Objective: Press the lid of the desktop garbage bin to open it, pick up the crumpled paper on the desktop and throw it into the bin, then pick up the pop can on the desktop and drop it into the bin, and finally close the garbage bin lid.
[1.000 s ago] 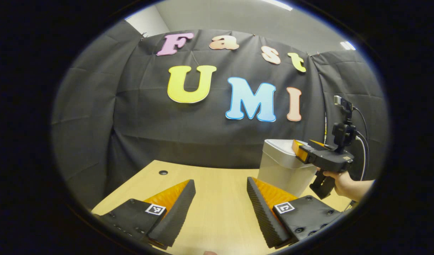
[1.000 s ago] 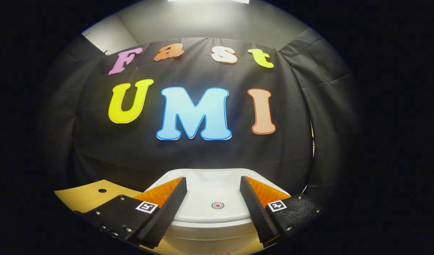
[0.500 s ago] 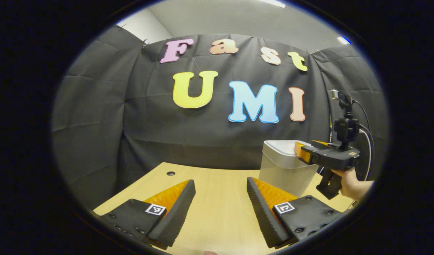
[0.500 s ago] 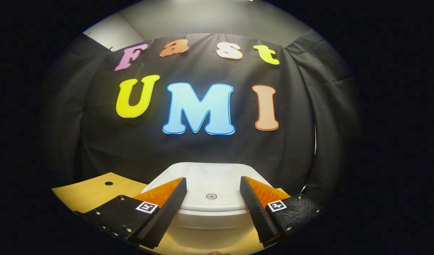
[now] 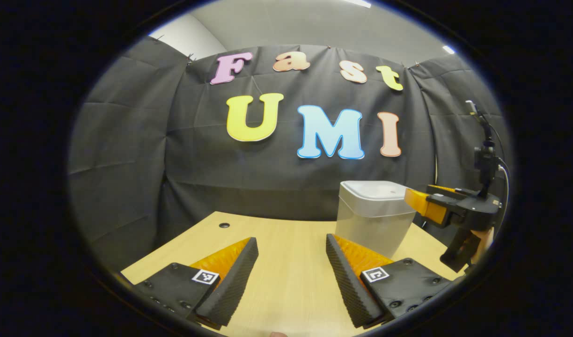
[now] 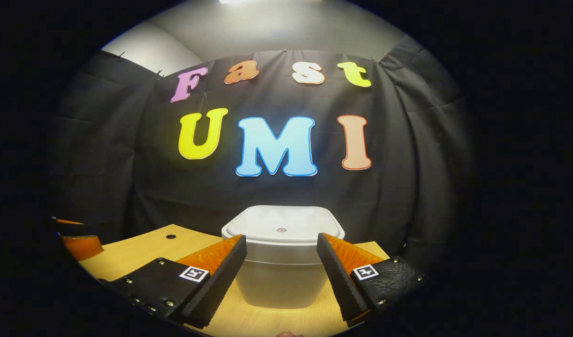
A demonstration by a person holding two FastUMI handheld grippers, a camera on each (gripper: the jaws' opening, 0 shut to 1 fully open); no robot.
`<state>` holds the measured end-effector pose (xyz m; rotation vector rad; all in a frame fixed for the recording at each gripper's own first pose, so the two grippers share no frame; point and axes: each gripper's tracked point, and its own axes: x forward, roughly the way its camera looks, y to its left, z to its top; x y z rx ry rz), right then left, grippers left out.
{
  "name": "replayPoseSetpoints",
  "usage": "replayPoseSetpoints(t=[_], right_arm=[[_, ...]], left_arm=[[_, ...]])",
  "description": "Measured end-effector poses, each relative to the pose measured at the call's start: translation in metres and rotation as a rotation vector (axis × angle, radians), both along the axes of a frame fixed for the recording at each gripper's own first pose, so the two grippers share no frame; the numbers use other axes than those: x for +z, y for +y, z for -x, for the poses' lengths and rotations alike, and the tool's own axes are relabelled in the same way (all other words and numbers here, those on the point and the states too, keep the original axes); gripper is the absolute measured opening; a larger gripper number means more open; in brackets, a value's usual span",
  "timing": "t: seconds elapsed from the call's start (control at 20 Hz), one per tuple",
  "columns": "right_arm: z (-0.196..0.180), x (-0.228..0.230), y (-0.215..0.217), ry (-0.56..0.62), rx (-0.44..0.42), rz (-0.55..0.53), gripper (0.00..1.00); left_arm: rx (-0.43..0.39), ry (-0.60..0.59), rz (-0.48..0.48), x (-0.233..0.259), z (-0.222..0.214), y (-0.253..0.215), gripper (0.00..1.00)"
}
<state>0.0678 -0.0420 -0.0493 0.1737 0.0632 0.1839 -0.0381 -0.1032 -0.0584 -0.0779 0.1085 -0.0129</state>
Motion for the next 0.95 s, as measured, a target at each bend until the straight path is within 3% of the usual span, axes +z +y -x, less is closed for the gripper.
replayPoseSetpoints(t=[0.15,0.2,0.45,0.5,0.55,0.6,0.65,0.95], right_arm=[[0.020,0.003,-0.006,0.000,-0.020,0.001,0.96],[0.027,0.003,-0.007,0.005,-0.027,0.006,0.96],[0.055,0.005,-0.003,0.006,-0.068,0.003,0.96],[0.058,0.004,0.000,0.006,-0.073,0.010,0.96],[0.061,0.003,0.004,0.007,-0.078,0.020,0.96],[0.064,0.004,0.006,0.009,-0.084,0.030,0.96],[0.068,0.005,0.010,0.009,-0.084,0.033,0.96],[0.087,0.012,0.023,0.027,-0.101,0.059,0.96]], left_arm=[[-0.035,-0.028,-0.010,0.009,-0.008,-0.007,0.95],[-0.044,-0.030,-0.014,0.009,-0.011,-0.008,1.00],[-0.074,-0.046,-0.038,0.014,-0.008,0.002,1.00],[-0.084,-0.051,-0.043,0.016,-0.007,0.004,0.95],[-0.092,-0.054,-0.048,0.017,-0.009,0.006,1.00],[-0.098,-0.051,-0.054,0.017,-0.009,0.010,0.95],[-0.102,-0.059,-0.056,0.020,-0.010,0.013,1.00],[-0.151,-0.095,-0.053,0.019,-0.017,0.014,1.00]])
